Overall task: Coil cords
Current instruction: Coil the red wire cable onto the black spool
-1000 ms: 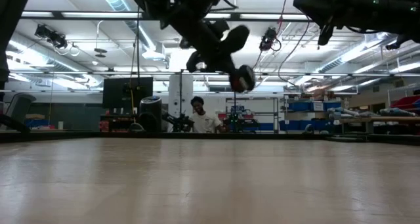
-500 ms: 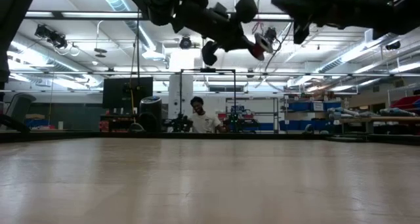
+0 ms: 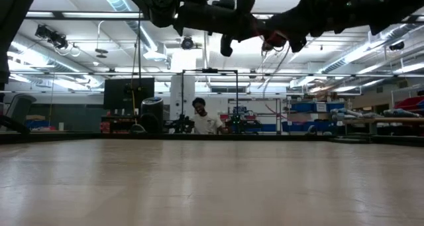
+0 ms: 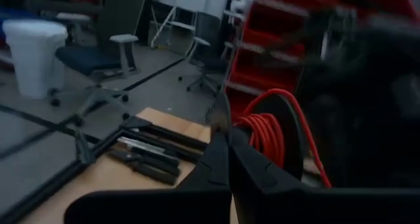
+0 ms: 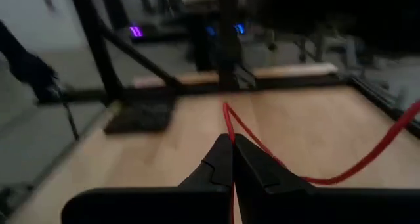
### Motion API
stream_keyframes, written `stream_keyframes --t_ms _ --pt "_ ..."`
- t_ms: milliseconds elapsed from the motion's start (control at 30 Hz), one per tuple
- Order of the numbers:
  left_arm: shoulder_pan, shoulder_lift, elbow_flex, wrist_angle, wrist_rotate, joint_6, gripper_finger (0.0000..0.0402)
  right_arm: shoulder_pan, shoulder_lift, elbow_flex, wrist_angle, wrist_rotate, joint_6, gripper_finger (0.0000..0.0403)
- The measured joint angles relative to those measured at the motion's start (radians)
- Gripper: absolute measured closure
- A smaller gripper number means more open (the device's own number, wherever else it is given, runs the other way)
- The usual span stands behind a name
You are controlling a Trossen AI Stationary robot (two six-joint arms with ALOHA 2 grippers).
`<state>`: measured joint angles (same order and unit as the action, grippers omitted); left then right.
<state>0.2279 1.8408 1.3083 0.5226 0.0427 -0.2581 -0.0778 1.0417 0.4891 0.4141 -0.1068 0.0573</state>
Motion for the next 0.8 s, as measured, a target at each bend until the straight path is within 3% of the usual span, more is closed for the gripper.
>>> stream_keyframes --t_ms 300,533,800 --pt "-0.004 -0.001 0.0 -0.034 0.027 0.069 0.04 0.061 -0.033 0.036 -0.126 0.143 -0.104 0.0398" --pt "-0.007 -0.001 0.0 -0.034 0.012 0.073 0.04 0.106 -0.007 0.037 -0.201 0.167 -0.139 0.0335" --pt "-0.009 -0.002 0.0 -0.015 -0.017 0.176 0.04 0.111 0.001 0.271 -0.859 0.243 -0.025 0.027"
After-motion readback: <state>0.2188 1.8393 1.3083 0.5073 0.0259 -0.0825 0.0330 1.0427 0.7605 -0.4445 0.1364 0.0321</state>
